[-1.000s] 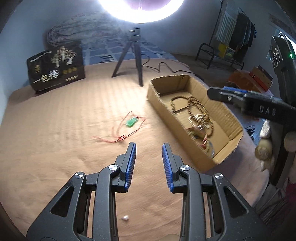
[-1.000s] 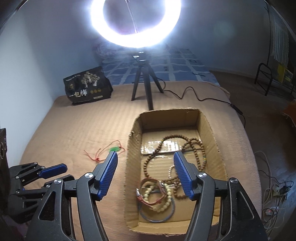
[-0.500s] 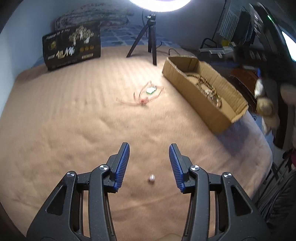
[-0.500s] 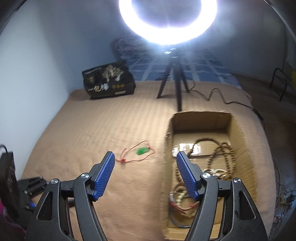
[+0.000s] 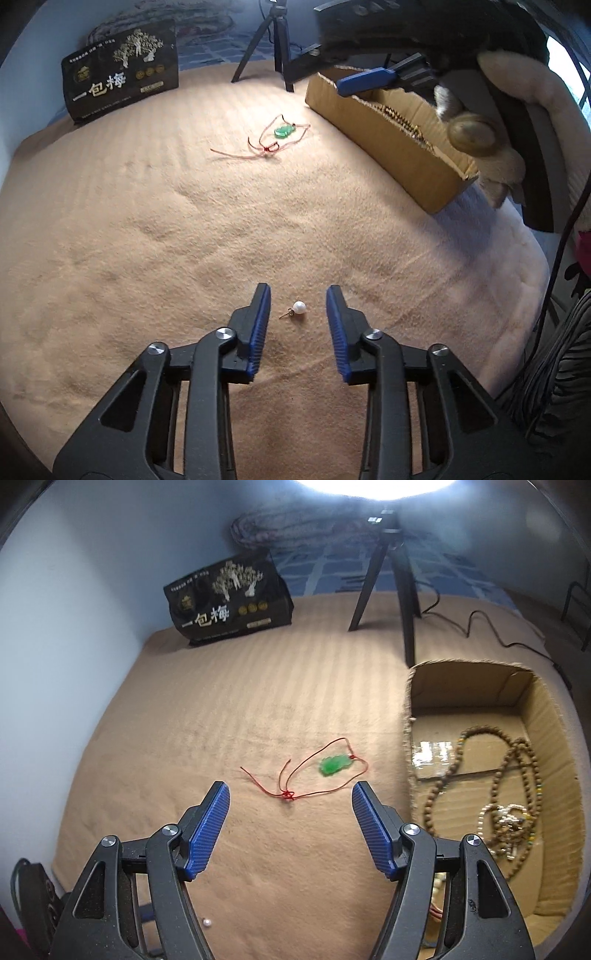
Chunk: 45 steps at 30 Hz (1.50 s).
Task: Organize jewelry
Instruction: 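Move the left gripper to another pearl while the right approaches the jade pendant, then close the left gripper on the pearl while the right grasps the green jade pendant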
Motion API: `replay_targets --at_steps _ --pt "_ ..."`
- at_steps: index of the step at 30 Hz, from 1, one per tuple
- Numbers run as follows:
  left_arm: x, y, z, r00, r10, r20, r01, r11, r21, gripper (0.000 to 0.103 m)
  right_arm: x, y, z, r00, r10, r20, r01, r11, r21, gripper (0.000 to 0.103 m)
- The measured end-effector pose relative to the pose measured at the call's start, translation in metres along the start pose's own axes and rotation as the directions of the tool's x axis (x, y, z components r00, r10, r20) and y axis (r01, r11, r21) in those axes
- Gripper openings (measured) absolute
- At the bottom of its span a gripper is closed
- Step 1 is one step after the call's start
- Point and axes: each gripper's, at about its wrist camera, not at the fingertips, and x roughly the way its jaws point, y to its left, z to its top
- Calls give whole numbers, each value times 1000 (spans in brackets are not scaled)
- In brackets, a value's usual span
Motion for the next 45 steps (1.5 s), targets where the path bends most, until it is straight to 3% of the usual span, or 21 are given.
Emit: replay_targets --at_steps 8,20,42,45 --pt "14 0 -1 999 -23 -33 23 1000 2 24 30 -2 4 998 -22 -56 24 999 35 50" --pt "24 6 0 998 -53 -47 53 999 5 24 64 4 9 986 -142 -88 143 990 2 47" --pt "38 13 11 996 -53 -66 52 999 -10 9 89 -9 18 974 -196 -116 206 976 76 40" --pt "39 13 13 996 -51 -67 50 999 -7 9 93 -10 19 968 -222 -120 231 971 67 33"
